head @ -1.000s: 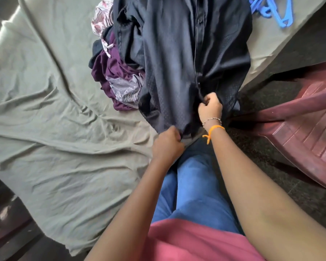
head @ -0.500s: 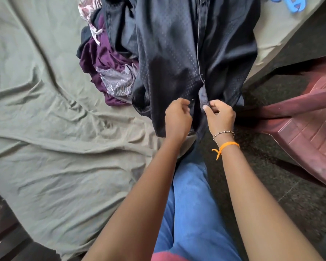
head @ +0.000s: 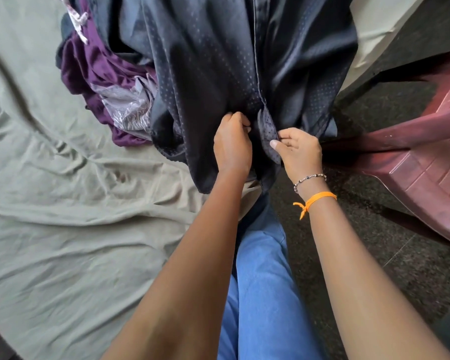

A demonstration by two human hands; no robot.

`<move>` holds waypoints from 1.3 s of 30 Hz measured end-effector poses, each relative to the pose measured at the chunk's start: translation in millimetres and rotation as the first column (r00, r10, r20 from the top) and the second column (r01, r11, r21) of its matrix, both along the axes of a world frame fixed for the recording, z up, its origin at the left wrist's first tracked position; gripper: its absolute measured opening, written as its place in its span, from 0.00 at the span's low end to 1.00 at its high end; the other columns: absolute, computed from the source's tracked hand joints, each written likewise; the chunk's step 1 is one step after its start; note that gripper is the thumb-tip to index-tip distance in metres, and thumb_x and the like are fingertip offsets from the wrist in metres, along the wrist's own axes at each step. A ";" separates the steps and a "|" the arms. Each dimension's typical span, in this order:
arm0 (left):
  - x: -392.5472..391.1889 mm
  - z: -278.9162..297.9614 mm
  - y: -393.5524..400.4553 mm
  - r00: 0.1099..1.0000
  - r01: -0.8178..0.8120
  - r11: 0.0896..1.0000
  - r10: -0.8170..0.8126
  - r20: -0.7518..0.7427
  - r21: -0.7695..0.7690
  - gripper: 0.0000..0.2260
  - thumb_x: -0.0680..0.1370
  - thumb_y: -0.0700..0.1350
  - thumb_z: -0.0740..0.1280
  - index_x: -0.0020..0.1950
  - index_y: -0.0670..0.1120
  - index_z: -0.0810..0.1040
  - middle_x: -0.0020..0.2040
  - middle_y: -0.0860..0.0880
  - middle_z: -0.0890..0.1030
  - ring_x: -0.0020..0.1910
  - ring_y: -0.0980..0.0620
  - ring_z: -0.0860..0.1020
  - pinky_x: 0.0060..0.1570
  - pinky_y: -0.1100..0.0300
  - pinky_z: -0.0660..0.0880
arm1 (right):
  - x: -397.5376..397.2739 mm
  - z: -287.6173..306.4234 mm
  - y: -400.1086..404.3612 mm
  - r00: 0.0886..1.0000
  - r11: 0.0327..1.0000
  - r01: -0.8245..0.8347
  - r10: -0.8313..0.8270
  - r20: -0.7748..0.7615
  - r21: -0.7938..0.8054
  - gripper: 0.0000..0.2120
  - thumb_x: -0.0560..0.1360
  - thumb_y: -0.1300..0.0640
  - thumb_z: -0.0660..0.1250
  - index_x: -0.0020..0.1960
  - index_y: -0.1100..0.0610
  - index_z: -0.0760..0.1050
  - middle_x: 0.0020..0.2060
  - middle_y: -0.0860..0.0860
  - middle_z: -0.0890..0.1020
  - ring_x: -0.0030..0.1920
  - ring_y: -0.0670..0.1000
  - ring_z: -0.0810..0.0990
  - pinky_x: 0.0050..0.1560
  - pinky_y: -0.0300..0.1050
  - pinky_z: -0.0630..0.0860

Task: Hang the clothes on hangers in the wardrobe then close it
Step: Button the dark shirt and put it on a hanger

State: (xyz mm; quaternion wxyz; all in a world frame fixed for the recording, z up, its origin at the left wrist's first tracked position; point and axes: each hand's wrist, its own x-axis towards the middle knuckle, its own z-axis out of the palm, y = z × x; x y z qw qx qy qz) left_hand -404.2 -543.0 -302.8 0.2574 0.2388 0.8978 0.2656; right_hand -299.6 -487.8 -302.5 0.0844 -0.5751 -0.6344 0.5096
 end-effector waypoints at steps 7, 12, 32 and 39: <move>11.0 34.2 -30.9 0.925 -0.261 0.957 0.209 0.317 0.129 0.05 0.74 0.35 0.69 0.42 0.44 0.80 0.37 0.55 0.80 0.36 0.64 0.76 0.39 0.73 0.71 | -2.2 21.9 -15.9 0.996 0.999 0.012 -0.015 -0.089 -0.037 0.06 0.71 0.65 0.71 0.44 0.56 0.78 0.35 0.42 0.79 0.34 0.34 0.77 0.40 0.28 0.75; 16.7 54.4 -46.5 0.851 -0.386 0.904 0.272 0.450 0.182 0.08 0.74 0.36 0.70 0.41 0.49 0.81 0.37 0.57 0.81 0.37 0.64 0.78 0.42 0.73 0.73 | -3.8 39.8 -34.3 0.988 0.998 0.064 -0.061 -0.144 0.013 0.04 0.71 0.63 0.72 0.42 0.56 0.78 0.34 0.43 0.79 0.34 0.35 0.77 0.39 0.30 0.75; 4.4 62.6 -50.1 0.644 -0.486 0.868 0.279 0.713 0.100 0.04 0.74 0.36 0.70 0.42 0.45 0.81 0.35 0.51 0.81 0.34 0.62 0.77 0.39 0.68 0.74 | -9.7 57.4 -41.4 0.959 0.976 0.135 -0.172 -0.224 -0.171 0.05 0.74 0.67 0.66 0.42 0.62 0.80 0.35 0.56 0.83 0.36 0.51 0.82 0.43 0.46 0.81; -4.8 53.3 -54.1 0.557 -0.394 0.916 0.177 0.812 0.071 0.05 0.78 0.39 0.67 0.47 0.43 0.82 0.44 0.47 0.82 0.47 0.53 0.78 0.52 0.59 0.74 | -16.0 54.7 -45.9 0.974 0.991 0.118 -0.129 -0.184 -0.067 0.06 0.69 0.67 0.72 0.39 0.58 0.78 0.33 0.48 0.80 0.34 0.43 0.79 0.40 0.36 0.77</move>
